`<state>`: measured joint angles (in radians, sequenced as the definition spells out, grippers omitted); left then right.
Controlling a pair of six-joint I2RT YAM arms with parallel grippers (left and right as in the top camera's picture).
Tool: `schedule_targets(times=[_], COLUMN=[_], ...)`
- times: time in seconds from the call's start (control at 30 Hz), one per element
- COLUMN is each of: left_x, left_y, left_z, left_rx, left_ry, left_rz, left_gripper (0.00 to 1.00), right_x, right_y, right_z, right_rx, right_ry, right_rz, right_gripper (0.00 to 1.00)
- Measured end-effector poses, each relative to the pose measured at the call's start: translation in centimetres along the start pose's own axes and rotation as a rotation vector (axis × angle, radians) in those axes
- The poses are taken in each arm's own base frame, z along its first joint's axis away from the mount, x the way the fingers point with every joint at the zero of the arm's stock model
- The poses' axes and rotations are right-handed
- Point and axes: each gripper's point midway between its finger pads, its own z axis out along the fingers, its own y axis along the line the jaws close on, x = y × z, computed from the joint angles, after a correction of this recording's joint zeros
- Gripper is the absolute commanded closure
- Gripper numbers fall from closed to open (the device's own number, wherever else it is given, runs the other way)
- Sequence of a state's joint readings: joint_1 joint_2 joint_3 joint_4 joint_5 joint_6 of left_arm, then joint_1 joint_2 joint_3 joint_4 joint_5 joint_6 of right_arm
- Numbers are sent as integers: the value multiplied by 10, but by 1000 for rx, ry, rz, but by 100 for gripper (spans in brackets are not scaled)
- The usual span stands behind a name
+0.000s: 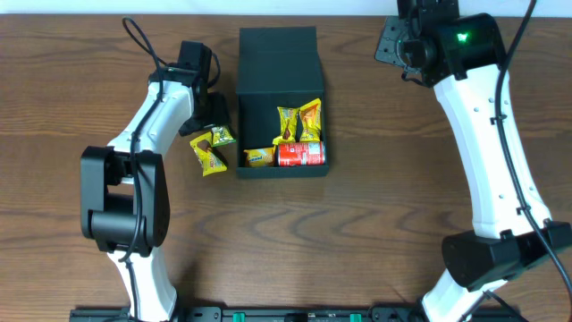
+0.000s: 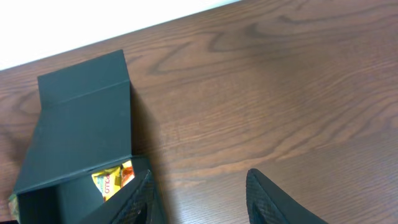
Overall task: Pack container
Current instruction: 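Move the left gripper to the green-topped packet left of box, then grasp the green-topped packet with the left gripper and lift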
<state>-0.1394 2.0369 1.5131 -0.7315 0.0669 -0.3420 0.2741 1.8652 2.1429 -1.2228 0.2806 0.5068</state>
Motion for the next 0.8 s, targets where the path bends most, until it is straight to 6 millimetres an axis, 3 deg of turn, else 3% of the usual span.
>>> schedule_targets(times=[0.2, 0.37, 0.67, 0.8], left_x=[2, 0, 0, 0], left_y=[1, 0, 0, 0], left_z=[14, 15, 15, 15], left_rx=[-7, -5, -3, -4], left_ry=[17, 10, 9, 8], left_rz=[0, 3, 1, 2], left_gripper=[39, 60, 90, 94], right_x=[0, -1, -1, -1], right_y=[0, -1, -1, -2], right_z=[0, 0, 0, 0], right_rx=[2, 6, 8, 11], right_ry=[-1, -4, -4, -6], right_rz=[0, 0, -1, -3], right_gripper=[51, 51, 52, 53])
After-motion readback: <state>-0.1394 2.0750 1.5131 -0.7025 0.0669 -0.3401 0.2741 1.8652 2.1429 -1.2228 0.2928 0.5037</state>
